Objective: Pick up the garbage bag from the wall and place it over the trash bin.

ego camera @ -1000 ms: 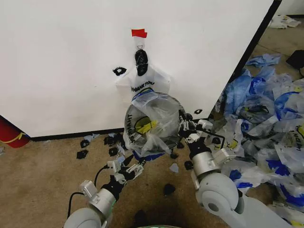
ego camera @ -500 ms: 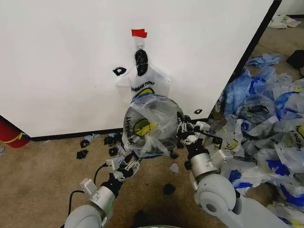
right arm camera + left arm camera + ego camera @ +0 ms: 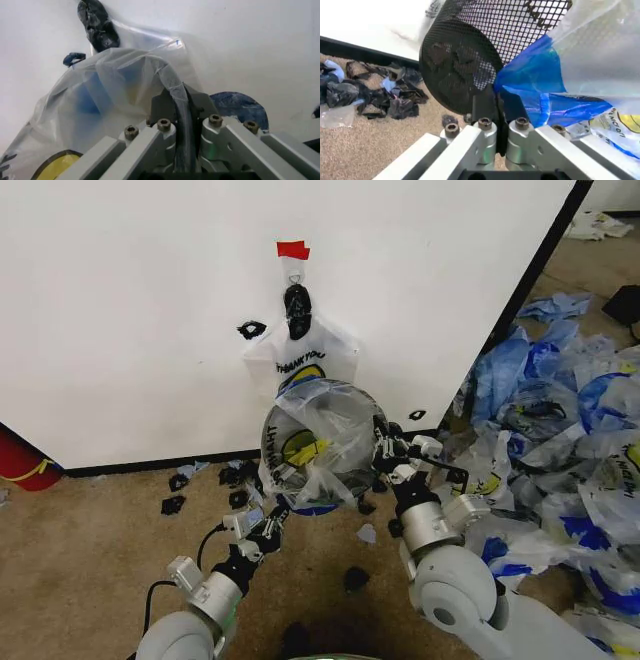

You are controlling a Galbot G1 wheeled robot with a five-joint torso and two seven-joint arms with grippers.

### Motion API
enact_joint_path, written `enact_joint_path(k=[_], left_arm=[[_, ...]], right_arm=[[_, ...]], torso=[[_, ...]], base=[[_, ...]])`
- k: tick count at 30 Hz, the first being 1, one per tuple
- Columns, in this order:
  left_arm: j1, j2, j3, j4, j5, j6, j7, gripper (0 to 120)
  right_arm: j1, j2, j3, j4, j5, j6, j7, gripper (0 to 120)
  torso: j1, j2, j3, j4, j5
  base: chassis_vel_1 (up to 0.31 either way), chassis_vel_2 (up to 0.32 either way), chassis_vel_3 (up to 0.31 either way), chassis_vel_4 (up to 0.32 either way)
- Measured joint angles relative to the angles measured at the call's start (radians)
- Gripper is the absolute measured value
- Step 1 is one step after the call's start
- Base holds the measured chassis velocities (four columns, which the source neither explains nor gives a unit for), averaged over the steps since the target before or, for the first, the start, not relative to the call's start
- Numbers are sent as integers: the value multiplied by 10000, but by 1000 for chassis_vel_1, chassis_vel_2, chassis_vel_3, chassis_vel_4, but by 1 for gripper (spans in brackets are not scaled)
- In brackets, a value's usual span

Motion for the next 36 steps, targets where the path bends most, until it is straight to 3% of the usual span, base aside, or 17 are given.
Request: enact_joint_path(k=[23,36], left_arm=[[145,36,339,426,8,64,-118,0],[6,-589,623,1336,332,-33,-52,0]], right_arm=[[-11,21,41,271,189,0,11,1],[-57,215,-134,321,287,-15,28,1]], torso=[[0,0,0,0,0],[0,0,0,0,0]], base=[[0,0,0,0],[0,0,0,0]])
